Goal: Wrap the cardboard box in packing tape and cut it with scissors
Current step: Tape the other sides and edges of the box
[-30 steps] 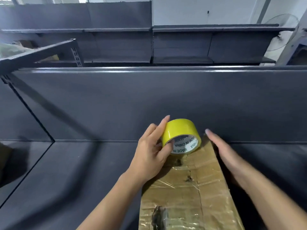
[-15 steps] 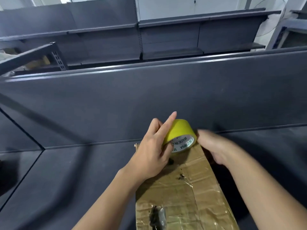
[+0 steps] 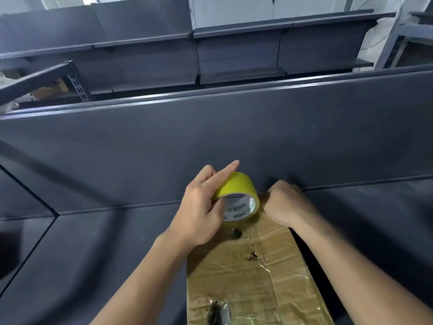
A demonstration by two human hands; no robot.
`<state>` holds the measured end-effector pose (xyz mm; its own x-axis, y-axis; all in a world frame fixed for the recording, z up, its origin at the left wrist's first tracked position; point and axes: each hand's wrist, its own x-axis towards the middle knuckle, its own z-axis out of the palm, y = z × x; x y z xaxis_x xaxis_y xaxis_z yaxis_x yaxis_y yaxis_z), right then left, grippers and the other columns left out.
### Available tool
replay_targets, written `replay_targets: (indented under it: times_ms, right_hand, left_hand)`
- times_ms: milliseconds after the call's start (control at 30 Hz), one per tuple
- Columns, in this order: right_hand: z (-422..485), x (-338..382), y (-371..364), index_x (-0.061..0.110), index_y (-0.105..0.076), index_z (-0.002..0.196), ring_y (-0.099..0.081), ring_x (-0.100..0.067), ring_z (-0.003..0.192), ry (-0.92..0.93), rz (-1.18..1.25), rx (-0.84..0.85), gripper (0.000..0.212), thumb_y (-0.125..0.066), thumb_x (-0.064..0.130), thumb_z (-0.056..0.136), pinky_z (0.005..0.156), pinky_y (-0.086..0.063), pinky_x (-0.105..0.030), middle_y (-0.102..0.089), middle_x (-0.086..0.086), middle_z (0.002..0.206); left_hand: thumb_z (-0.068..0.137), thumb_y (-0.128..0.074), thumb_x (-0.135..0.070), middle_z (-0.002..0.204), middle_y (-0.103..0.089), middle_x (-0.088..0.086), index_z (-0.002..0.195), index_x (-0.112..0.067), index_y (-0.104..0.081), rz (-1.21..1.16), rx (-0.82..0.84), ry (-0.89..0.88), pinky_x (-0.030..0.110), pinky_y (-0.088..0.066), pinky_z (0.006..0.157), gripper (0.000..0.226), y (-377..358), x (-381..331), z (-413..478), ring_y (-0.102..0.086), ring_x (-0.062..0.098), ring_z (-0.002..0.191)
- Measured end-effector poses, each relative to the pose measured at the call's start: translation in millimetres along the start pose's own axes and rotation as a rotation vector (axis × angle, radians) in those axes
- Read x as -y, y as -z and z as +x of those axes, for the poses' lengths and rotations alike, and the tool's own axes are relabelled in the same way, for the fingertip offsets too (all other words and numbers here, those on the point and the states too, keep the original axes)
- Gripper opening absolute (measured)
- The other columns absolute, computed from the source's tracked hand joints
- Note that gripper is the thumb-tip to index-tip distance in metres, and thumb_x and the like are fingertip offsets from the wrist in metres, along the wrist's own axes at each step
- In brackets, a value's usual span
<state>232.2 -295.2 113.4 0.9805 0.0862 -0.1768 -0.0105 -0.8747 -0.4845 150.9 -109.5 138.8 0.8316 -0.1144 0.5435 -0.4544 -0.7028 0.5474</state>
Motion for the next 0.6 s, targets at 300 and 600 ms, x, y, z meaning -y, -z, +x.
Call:
replay_targets:
  times_ms: [300, 600]
  right_hand:
    - [-11.2, 8.2, 7.9, 0.018, -0.056, 0.079, -0.053, -0.031, 0.079, 0.02, -0.106, -0.091, 0.047, -0.039, 0.058, 0.098, 0.067, -0.041, -0.036, -0.069, -0.008, 0.098]
    - [-13.8, 12.0, 10.8, 0.016, -0.065, 0.1, -0.063, -0.036, 0.105, 0.004, -0.094, -0.109, 0.039, -0.042, 0.047, 0.098, 0.074, -0.042, -0.037, -0.068, -0.012, 0.114]
  left_hand:
    - [0.067, -0.056, -0.023, 0.093, -0.069, -0.003, 0.107, -0.015, -0.074, 0.142, 0.143, -0.049, 0.026, -0.051, 0.068, 0.045, 66.0, 8.0, 5.8, -0.065, 0.014, 0.078]
    - [0.065, -0.063, -0.009, 0.08, -0.063, 0.0, 0.111, -0.022, -0.081, 0.288, 0.275, -0.018, 0.031, -0.05, 0.061, 0.051, 93.8, 18.8, 6.9, -0.063, 0.019, 0.064]
